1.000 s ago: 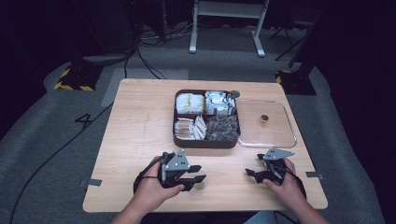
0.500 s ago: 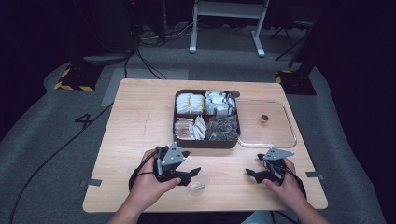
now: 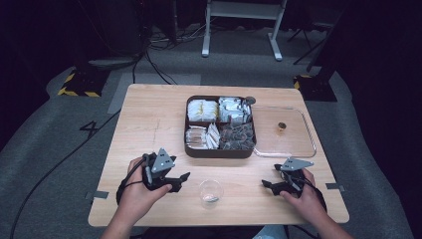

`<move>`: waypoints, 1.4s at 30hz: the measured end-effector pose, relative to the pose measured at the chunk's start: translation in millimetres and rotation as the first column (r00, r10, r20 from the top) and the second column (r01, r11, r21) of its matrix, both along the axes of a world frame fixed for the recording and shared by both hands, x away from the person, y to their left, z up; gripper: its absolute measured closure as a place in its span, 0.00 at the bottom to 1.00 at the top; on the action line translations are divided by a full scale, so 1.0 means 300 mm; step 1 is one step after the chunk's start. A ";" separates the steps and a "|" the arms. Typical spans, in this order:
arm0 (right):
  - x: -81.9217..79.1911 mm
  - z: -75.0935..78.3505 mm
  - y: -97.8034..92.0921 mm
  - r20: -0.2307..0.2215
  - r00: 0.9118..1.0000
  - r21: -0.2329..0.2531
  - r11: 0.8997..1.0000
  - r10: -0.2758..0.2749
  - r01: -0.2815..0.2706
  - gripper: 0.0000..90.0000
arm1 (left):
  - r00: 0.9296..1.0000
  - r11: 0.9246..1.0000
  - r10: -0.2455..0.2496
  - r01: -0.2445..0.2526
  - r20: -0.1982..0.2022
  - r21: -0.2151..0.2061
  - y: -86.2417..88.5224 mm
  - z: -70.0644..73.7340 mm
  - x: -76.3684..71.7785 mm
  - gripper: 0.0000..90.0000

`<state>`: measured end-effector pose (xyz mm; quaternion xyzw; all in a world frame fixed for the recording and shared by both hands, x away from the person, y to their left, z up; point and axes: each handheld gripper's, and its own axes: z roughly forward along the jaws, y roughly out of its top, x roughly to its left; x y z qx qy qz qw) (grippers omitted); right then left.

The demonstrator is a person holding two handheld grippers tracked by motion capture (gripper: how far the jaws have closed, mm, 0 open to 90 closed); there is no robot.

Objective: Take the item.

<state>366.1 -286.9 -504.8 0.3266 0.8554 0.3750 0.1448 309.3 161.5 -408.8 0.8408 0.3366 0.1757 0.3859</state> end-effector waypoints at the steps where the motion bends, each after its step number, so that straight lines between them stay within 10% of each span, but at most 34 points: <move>1: 0.000 0.000 0.000 0.000 1.000 0.000 1.000 0.000 0.000 0.16 | 1.000 1.000 0.011 -0.011 -0.008 0.007 0.014 -0.015 0.004 0.35; 20: 0.000 0.000 0.000 0.000 1.000 0.000 1.000 0.000 0.000 0.16 | 0.992 0.993 0.104 -0.100 -0.069 0.062 0.206 -0.191 0.033 0.32; 34: 0.000 0.000 0.000 0.000 1.000 0.000 1.000 0.000 0.000 0.16 | 0.974 0.985 0.170 -0.161 -0.153 0.067 0.286 -0.289 0.019 0.31; 42: 0.000 0.000 0.000 0.000 1.000 0.000 1.000 0.000 0.000 0.16 | 0.978 0.984 0.177 -0.173 -0.109 0.038 0.300 -0.318 0.025 0.23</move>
